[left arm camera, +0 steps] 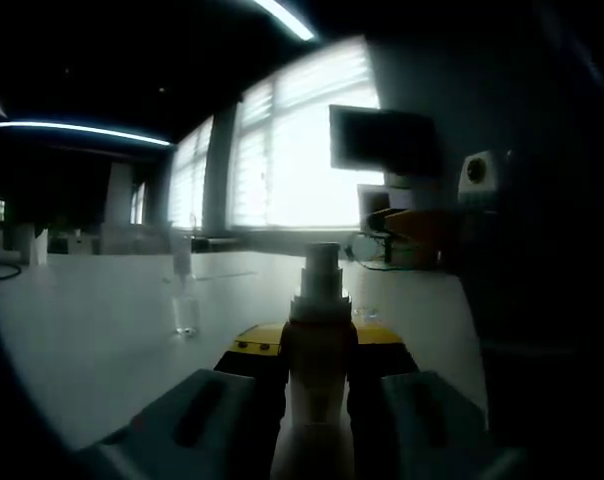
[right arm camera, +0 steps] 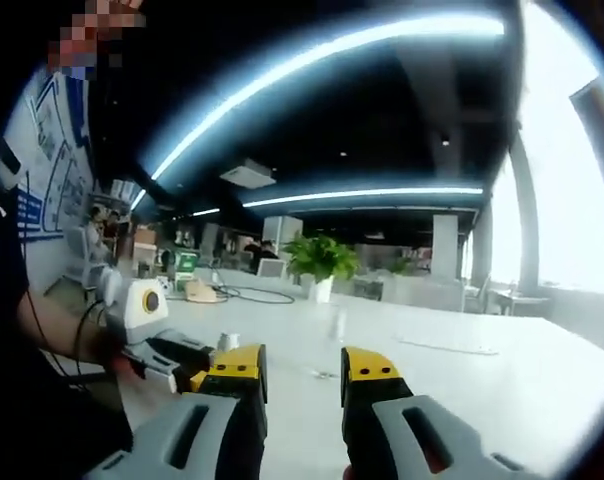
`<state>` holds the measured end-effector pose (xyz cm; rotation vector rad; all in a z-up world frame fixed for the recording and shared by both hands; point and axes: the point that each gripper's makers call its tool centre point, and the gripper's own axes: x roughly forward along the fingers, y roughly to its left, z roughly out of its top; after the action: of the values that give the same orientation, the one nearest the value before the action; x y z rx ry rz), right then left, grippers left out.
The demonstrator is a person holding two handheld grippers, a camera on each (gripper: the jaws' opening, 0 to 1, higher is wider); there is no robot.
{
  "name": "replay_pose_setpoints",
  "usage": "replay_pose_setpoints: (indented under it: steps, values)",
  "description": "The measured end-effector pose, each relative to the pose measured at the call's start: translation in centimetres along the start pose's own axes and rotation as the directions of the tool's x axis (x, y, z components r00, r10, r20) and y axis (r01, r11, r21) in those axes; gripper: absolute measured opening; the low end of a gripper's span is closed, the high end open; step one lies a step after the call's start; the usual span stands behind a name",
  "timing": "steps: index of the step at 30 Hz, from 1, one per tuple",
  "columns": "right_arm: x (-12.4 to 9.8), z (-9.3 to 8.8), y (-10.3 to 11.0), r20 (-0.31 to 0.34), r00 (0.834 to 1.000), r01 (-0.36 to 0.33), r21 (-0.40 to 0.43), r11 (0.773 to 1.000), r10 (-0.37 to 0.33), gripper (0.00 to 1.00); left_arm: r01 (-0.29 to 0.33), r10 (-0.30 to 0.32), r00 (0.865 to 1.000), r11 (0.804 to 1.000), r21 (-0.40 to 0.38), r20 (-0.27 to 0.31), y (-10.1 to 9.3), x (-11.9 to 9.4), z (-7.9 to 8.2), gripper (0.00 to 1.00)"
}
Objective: Clamp pump bottle remove cover press pump head put on cover
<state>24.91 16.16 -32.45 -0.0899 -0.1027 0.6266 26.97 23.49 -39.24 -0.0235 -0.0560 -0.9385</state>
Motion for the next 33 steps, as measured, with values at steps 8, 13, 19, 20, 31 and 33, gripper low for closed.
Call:
replay_pose_setpoints:
  steps: [8, 13, 19, 20, 31, 33]
  values:
    - [0.7, 0.0, 1.5, 0.002, 0.999, -0.035, 0.03, 0.999, 0.035, 0.23, 0.0, 0.0, 1.0, 1.0, 0.002, 0.0, 0.0, 0.0, 0.0, 0.13]
    - [1.0, -0.1, 2.2, -0.009, 0.999, -0.05, 0.023, 0.998, 0.05, 0.23, 0.003, -0.003, 1.0, 1.0, 0.004, 0.0, 0.0, 0.0, 0.0, 0.13]
    - [1.4, -0.5, 2.7, -0.039, 0.997, -0.07, 0.011, 0.997, 0.07, 0.22, 0.005, -0.005, 1.0, 1.0, 0.004, 0.0, -0.1, 0.0, 0.0, 0.13]
    - [1.4, -0.4, 2.9, -0.043, 0.996, -0.075, 0.006, 0.997, 0.075, 0.22, 0.005, -0.005, 1.0, 1.0, 0.003, 0.0, -0.1, 0.0, 0.0, 0.13]
    - [2.2, 0.1, 4.1, -0.112, 0.984, -0.151, -0.072, 0.986, 0.142, 0.2, 0.013, -0.013, 1.0, 1.0, 0.004, -0.001, -0.3, 0.1, 0.0, 0.13]
    - [2.4, 0.2, 4.2, -0.128, 0.98, -0.168, -0.102, 0.981, 0.154, 0.2, 0.013, -0.013, 1.0, 1.0, 0.003, -0.001, -0.3, 0.1, 0.0, 0.13]
